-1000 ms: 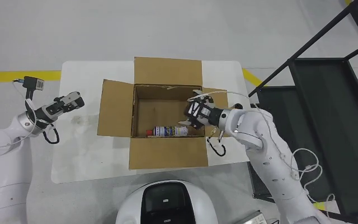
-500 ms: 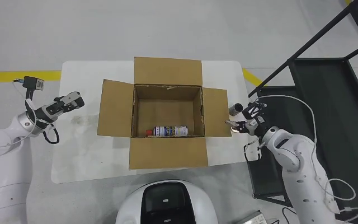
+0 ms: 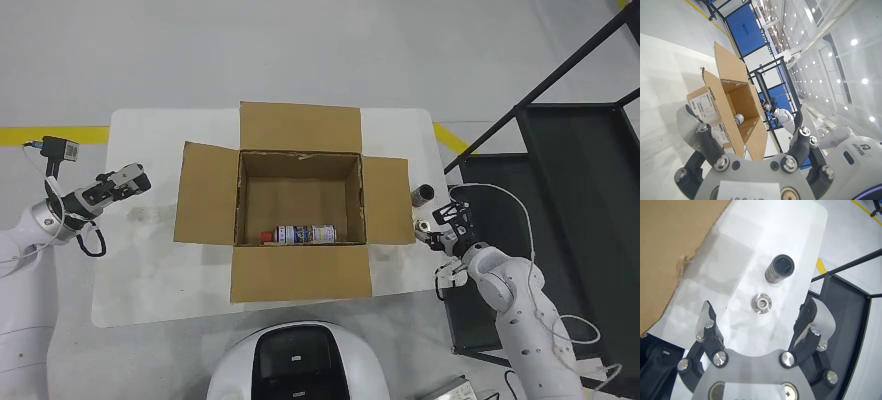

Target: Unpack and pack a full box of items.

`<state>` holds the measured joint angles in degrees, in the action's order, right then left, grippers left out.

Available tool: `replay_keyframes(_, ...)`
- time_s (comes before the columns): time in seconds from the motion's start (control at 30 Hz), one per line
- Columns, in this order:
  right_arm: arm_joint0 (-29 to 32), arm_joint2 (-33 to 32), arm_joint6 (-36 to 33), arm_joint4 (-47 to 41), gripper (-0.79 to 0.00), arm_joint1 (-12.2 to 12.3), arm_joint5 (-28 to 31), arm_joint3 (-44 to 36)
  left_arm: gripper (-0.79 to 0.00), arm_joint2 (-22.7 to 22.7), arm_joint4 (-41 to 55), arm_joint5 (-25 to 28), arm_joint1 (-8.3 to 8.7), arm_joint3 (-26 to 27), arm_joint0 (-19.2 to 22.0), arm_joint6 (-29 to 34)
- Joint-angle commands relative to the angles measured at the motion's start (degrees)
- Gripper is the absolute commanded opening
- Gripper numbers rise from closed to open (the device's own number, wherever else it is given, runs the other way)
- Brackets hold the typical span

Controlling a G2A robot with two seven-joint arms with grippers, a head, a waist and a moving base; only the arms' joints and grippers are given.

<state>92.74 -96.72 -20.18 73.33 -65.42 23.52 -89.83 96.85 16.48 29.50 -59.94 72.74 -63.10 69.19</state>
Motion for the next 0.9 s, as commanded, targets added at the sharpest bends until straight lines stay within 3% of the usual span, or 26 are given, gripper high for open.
replay_keyframes(0.0,-0.89,0.86,-0.21,-1.16,-0.197,-0.15,-0.82,1.67,0.000,0.00,-0.01,0.00,0.00,0.00,0.00,0.00)
replay_keyframes(0.07,-2.04,1.67,-0.63,-1.78,-0.283,-0.25,-1.56,3.39,0.000,0.00,-0.01,0.00,0.00,0.00,0.00,0.00)
replay_keyframes(0.17,-3.98,2.98,-0.97,-1.82,-0.326,-0.34,-1.80,6.02,0.000,0.00,-0.01,0.00,0.00,0.00,0.00,0.00)
replay_keyframes(0.23,-4.95,3.58,-1.17,-1.97,-0.292,-0.40,-2.24,7.47,0.000,0.00,-0.01,0.00,0.00,0.00,0.00,0.00)
replay_keyframes(0.6,-7.73,6.12,-0.86,-2.19,-0.308,-0.60,-3.52,13.99,0.000,0.00,-0.01,0.00,0.00,0.00,0.00,0.00)
replay_keyframes(0.77,-9.00,6.91,-0.63,-2.65,-0.474,-0.65,-3.56,15.88,0.000,0.00,-0.01,0.00,0.00,0.00,0.00,0.00)
replay_keyframes(0.87,-9.92,7.40,-0.59,-3.19,-0.474,-0.71,-3.69,16.85,0.000,0.00,-0.01,0.00,0.00,0.00,0.00,0.00)
